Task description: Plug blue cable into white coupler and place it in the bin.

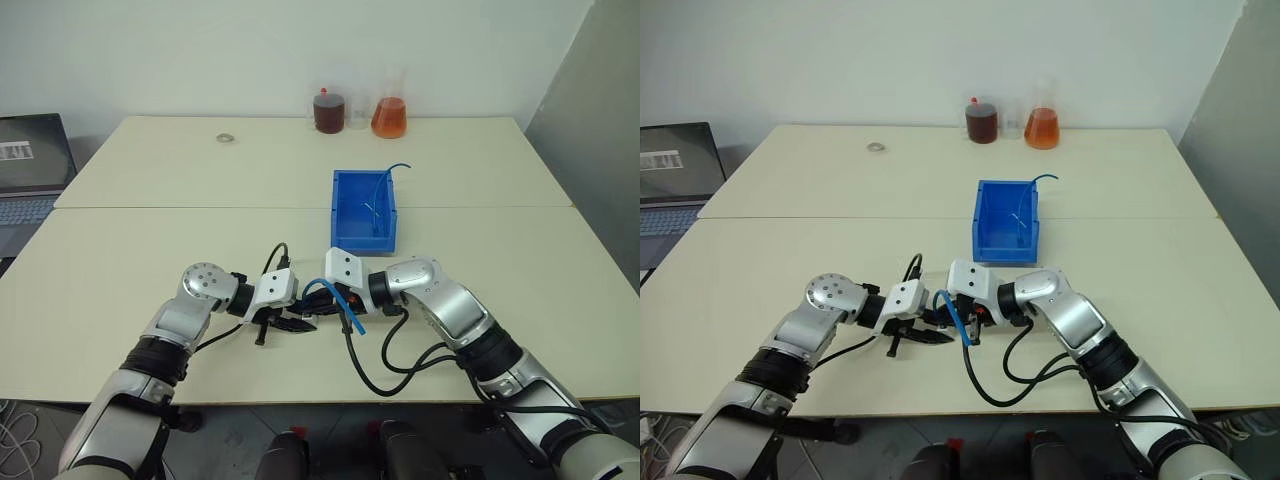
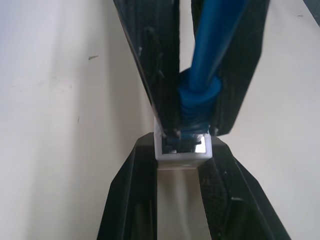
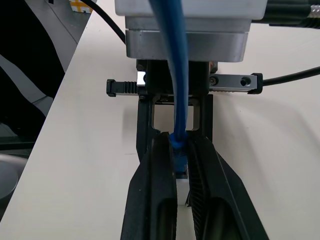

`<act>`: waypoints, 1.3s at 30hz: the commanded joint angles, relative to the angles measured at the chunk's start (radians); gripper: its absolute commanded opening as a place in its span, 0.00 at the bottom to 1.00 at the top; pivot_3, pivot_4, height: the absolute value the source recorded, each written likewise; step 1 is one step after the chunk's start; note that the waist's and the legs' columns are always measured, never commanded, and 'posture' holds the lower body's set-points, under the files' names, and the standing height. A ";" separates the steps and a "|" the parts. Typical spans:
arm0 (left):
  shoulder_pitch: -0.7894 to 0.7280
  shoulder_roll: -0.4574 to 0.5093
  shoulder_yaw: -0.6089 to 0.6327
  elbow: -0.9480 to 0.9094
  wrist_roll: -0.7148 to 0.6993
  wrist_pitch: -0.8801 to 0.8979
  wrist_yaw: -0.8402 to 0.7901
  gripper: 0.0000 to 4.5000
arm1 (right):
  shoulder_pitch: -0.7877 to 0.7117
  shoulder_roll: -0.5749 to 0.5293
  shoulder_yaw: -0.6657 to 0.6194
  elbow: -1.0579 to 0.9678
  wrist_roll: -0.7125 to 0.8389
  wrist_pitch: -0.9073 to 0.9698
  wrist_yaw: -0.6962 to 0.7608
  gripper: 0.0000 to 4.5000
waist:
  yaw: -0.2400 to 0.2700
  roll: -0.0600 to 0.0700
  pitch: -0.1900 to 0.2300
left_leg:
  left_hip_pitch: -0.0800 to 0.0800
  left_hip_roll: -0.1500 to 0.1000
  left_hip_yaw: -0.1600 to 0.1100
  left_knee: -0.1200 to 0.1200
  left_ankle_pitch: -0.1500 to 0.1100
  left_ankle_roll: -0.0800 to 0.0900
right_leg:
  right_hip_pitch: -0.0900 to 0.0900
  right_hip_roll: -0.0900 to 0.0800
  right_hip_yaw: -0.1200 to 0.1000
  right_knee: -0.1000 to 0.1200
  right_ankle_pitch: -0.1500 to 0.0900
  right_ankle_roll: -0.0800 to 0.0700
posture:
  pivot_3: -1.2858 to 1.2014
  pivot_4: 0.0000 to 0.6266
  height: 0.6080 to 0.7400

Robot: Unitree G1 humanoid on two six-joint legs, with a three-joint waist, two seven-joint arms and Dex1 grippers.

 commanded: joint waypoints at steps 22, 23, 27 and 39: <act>0.124 0.152 0.165 -0.280 -0.145 0.282 0.027 0.90 | 0.049 -0.006 -0.086 -0.029 0.047 0.106 -0.017 0.02 | -0.012 0.000 0.001 | -0.003 0.001 0.000 -0.004 0.001 0.001 | -0.003 0.000 0.000 -0.001 -0.001 -0.001 | 0.52 0.24 1.00; 0.160 0.178 0.193 -0.334 -0.166 0.309 0.034 0.94 | 0.046 -0.006 -0.122 -0.055 0.071 0.144 -0.030 0.02 | -0.012 0.001 0.001 | -0.003 0.001 -0.001 -0.004 0.001 0.001 | -0.003 0.000 -0.001 -0.002 -0.001 -0.002 | 0.52 0.24 1.00; 0.246 0.200 0.328 -0.533 -0.268 0.466 0.152 0.99 | 0.003 -0.022 -0.277 -0.153 0.190 0.320 -0.074 0.02 | -0.004 0.001 0.007 | -0.006 0.001 -0.002 -0.005 0.001 0.001 | -0.004 -0.002 -0.001 -0.004 -0.002 -0.003 | 0.52 0.24 1.00; 0.229 0.037 0.396 -0.809 -0.431 0.750 0.509 0.99 | -0.477 -0.021 -0.563 0.396 0.274 0.524 -0.268 0.02 | 0.005 0.000 0.010 | -0.013 -0.002 -0.001 -0.006 0.001 0.000 | -0.005 -0.004 -0.003 -0.016 0.004 -0.006 | 0.52 0.24 1.00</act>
